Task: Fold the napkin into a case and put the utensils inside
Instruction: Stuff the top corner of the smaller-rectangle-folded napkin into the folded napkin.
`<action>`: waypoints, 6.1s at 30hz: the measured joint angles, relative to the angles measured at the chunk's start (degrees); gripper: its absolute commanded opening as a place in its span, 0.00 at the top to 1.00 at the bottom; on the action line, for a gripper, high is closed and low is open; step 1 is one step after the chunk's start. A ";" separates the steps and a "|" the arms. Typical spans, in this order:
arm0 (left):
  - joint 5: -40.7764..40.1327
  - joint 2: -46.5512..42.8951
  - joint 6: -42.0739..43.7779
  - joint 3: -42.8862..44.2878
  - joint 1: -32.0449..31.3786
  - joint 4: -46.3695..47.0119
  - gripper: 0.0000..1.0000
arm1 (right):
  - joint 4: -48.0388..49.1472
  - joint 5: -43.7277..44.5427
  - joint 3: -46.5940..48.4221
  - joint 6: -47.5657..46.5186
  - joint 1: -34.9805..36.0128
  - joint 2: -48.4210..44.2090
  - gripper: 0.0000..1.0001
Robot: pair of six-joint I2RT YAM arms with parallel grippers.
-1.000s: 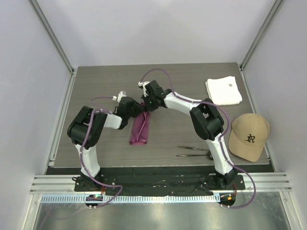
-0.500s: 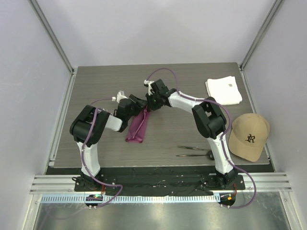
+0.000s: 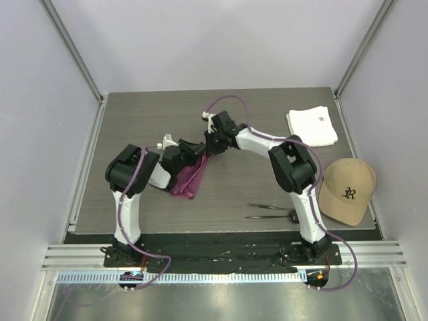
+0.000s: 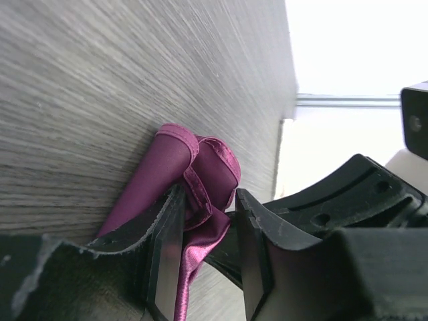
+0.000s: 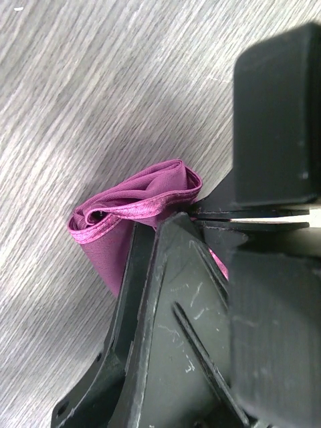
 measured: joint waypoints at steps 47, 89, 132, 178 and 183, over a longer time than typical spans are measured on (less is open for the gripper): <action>8.31 8.28 -8.96 -0.39 0.90 16.96 0.56 | 6.58 -8.33 -12.52 5.16 -4.74 -9.27 0.50; 9.77 2.71 -11.19 -0.50 1.42 5.46 0.48 | 14.03 5.27 -16.13 17.66 -2.19 -8.22 0.46; 21.09 -3.82 29.46 24.41 4.00 -57.29 1.00 | 15.85 7.54 -13.44 15.96 -1.90 -5.57 0.55; 17.27 -10.16 30.25 20.63 3.37 -59.89 0.81 | 2.03 3.02 -10.08 1.64 -1.88 -9.05 0.60; 15.98 -12.17 31.45 20.70 3.63 -62.18 0.82 | 1.36 2.56 -9.90 1.55 -1.79 -9.05 0.63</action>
